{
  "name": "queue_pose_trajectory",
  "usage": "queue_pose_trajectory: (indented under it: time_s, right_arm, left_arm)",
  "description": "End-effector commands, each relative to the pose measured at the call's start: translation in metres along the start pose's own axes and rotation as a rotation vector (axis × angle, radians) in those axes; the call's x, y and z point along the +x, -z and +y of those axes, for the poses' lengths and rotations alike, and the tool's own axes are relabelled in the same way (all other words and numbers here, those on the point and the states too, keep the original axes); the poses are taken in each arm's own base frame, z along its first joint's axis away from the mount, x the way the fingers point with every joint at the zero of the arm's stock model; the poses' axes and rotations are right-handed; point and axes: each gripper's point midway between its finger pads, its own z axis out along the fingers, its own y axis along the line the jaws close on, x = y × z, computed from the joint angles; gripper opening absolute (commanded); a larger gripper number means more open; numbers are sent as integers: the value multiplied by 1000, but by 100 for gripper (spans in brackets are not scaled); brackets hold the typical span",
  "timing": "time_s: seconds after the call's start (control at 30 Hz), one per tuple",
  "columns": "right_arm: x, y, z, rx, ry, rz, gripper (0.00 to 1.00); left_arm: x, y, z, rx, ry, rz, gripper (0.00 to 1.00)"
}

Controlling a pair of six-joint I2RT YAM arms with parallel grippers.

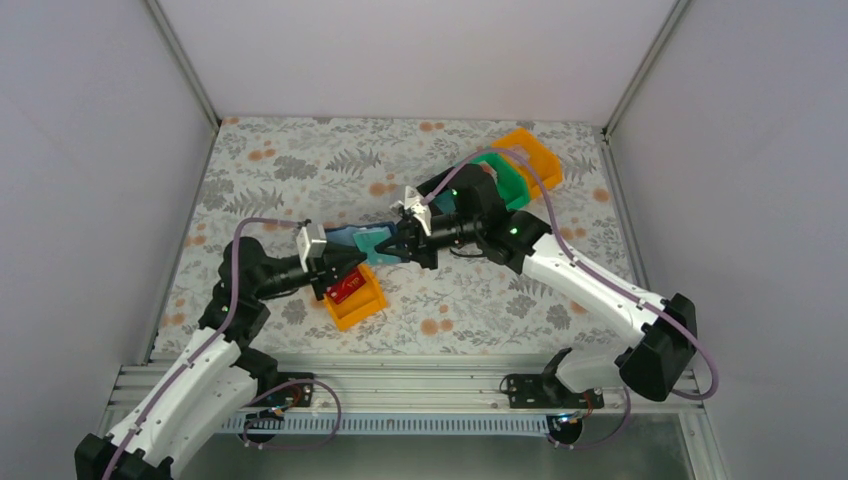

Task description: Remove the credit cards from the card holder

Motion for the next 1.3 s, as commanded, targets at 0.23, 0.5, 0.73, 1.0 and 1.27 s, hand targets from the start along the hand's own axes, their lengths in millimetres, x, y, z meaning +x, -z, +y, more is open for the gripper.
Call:
queue_pose_trajectory:
  time_s: [0.23,0.5,0.73,1.0,1.27]
  right_arm:
    - [-5,-8,6,-23,58,-6,13]
    - [1,13,5,63,70,-13,30]
    - [4,29,7,99,81,-15,20]
    - [7,33,2,125,75,4,4]
    - [3,34,6,64,59,-7,4]
  left_arm:
    - [-29,4,-23,86,-132,-63,2]
    - [-26,7,-21,69,-107,-48,2]
    - [-20,7,-20,63,-128,-18,2]
    - [-15,7,-23,82,-158,0,2]
    - [-12,7,-30,128,-223,2,2]
